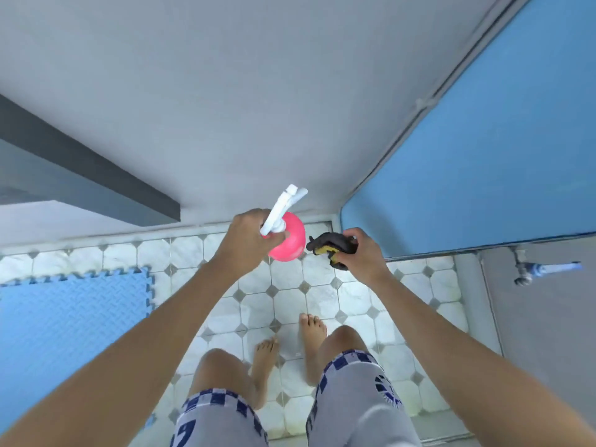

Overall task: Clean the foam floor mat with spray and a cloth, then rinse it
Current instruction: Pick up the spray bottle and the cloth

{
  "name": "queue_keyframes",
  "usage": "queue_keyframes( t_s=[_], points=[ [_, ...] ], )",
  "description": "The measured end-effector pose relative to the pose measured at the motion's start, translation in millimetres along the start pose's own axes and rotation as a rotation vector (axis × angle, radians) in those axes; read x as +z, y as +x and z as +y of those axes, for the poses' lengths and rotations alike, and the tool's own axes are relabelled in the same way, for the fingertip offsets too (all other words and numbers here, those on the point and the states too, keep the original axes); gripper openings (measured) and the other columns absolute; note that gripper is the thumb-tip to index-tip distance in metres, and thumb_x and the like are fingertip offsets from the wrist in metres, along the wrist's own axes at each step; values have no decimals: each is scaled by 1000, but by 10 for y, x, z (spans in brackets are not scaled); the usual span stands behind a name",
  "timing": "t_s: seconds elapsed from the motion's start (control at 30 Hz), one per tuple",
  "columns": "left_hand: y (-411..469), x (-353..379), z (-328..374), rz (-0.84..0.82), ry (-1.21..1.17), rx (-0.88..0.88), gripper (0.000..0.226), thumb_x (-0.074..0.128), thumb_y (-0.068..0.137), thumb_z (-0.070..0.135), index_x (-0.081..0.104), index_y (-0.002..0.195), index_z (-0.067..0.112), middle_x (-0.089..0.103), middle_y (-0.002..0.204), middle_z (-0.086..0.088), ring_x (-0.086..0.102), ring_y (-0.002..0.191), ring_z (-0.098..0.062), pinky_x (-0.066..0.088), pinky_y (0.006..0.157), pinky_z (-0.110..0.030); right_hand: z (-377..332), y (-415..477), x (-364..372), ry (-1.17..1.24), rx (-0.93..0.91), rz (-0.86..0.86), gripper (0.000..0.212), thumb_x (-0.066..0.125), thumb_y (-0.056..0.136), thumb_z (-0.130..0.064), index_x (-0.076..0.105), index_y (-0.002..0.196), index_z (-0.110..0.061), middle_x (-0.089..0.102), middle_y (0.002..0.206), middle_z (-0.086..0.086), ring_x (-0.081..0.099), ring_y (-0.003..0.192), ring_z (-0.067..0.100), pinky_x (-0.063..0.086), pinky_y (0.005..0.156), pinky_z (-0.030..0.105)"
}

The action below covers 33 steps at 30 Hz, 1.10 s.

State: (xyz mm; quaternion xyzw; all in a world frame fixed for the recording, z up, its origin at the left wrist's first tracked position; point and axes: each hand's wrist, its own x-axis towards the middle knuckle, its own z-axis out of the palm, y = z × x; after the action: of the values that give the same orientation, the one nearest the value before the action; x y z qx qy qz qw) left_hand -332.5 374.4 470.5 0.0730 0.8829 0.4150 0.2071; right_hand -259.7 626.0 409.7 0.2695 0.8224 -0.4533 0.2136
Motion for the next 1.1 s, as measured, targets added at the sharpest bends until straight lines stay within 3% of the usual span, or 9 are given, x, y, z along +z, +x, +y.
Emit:
queue_keyframes(
  t_s=[0.07,0.17,0.27,0.43,0.57,0.67,0.83,1.0,1.1],
  points=[
    [-268,-365,578,-26,16,53,18,77,83,11,68,85,26,63,70,8,56,64,-4,40,62,-13,-453,-618,-483,-43,-54,26,43,75,79,-4,56,113,-21,64,94,-4,60,73,1,40,50,3],
    [-578,-828,1423,-88,24,155,24,80,84,16,73,106,20,69,76,5,60,67,-5,46,65,-16,-961,-1498,-1168,-155,-105,95,49,71,76,-1,54,114,-27,67,91,0,62,68,14,42,50,14],
    [-865,-1068,2233,-172,57,321,22,81,83,15,72,98,29,66,70,12,59,63,-2,43,63,-13,-1187,-2334,-1819,-165,-64,155,47,71,72,-1,53,108,-26,64,91,2,62,76,25,41,60,28],
    [-1378,-936,3400,-401,132,588,39,85,81,16,64,87,48,67,74,18,57,64,-5,41,61,-12,-1091,-3737,-2727,425,-44,65,39,82,80,-7,49,100,-12,67,82,14,69,71,28,55,60,35],
    [-1643,-356,4198,-508,157,728,20,84,83,24,71,96,35,70,75,12,63,70,-5,47,67,-17,-575,-4438,-3428,343,-84,292,13,72,89,-18,62,96,-23,67,86,2,63,79,16,52,74,36],
    [-1773,261,4784,-555,135,796,19,85,83,25,73,96,19,68,70,8,61,65,-4,45,63,-14,-30,-4767,-3885,127,-74,440,24,77,86,-21,64,102,-34,71,95,-9,68,87,10,55,82,32],
    [-1901,1477,5690,-601,121,875,21,86,83,23,71,91,11,69,68,1,62,66,-11,46,61,-18,851,-5166,-4568,-136,32,622,29,69,93,-27,64,120,-34,70,107,-16,65,98,10,50,85,27],
    [-1975,2553,6483,-650,164,946,18,83,86,28,70,94,17,70,75,5,65,72,-13,47,66,-27,1697,-5414,-5078,8,171,665,39,68,92,-18,62,125,-38,71,113,-13,63,108,11,51,94,33],
    [-1999,3046,6896,-624,159,944,23,82,86,31,68,94,14,71,76,1,66,75,-18,45,64,-27,1994,-5435,-5427,122,128,621,47,68,90,-11,60,127,-39,71,112,-14,62,108,7,49,93,25]
  ],
)
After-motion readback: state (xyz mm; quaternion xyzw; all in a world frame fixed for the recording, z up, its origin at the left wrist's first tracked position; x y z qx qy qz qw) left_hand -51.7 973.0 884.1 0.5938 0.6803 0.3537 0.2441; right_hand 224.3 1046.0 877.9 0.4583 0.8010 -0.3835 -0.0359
